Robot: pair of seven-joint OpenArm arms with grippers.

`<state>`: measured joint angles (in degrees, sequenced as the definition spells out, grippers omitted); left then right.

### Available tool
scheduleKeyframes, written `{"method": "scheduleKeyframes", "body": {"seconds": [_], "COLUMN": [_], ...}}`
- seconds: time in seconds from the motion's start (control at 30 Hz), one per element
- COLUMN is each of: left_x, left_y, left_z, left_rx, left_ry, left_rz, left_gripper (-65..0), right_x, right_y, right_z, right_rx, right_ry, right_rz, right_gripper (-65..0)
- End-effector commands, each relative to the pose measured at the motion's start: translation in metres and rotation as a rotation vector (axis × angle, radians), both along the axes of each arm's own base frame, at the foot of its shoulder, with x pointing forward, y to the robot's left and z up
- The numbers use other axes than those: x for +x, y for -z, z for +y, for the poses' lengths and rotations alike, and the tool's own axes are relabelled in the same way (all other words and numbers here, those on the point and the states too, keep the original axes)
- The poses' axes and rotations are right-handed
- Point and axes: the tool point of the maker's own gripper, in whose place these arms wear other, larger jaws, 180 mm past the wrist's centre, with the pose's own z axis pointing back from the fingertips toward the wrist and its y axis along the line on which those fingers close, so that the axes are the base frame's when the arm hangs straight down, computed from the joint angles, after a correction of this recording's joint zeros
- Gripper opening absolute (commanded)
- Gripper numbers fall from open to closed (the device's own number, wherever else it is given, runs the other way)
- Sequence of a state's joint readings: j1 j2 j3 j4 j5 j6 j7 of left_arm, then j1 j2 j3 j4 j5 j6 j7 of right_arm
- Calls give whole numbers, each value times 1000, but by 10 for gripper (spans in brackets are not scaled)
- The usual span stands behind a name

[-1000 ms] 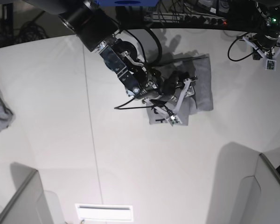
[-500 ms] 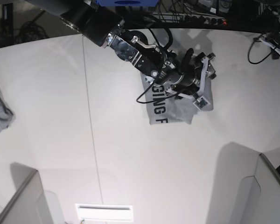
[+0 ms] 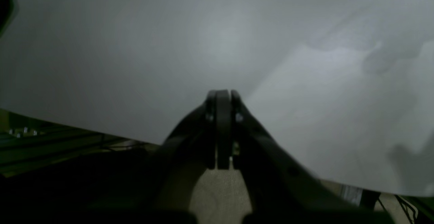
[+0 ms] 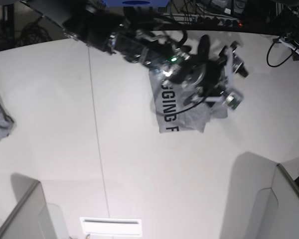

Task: Fold the T-shirt properly
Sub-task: 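Press and smooth the folded stack with the right gripper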

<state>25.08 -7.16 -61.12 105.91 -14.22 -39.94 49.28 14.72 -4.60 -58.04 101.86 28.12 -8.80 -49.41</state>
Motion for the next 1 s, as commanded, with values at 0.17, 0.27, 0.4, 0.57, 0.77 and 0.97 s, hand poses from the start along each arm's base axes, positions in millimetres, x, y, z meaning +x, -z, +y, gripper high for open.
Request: {"method": "scheduleKeyframes", "body": {"seconds": [0.17,0.27,0.4,0.57,0.77,0.97], "left_x": [-13,-15,-15,-15,-16,-15], "left_y": [-23,-27,-27,-27,-26,-26], "left_z": [25,28,28,28,28,28], "left_rx": [62,74,74,73,72,71], "left_ry": [-68,-73,-73,-75,-76,-75], "left_rz": [-43,-45,-45,-45,-45,-46], "left_gripper": [-650,-650,-650,-650,-650,-650], "right_x": [65,84,94,113,115,93], "right_y": [-16,6,41,65,84,71], "right_z": [-71,-87,-92,-94,-85,-44], "right_rx": [79,26,-56,-103,-141,-104], "right_ry": [287,346,371,405,407,320], "right_rz": [-2,35,92,108,158,158], "right_gripper": [-650,-650,-650,-650,-650,-650]}}
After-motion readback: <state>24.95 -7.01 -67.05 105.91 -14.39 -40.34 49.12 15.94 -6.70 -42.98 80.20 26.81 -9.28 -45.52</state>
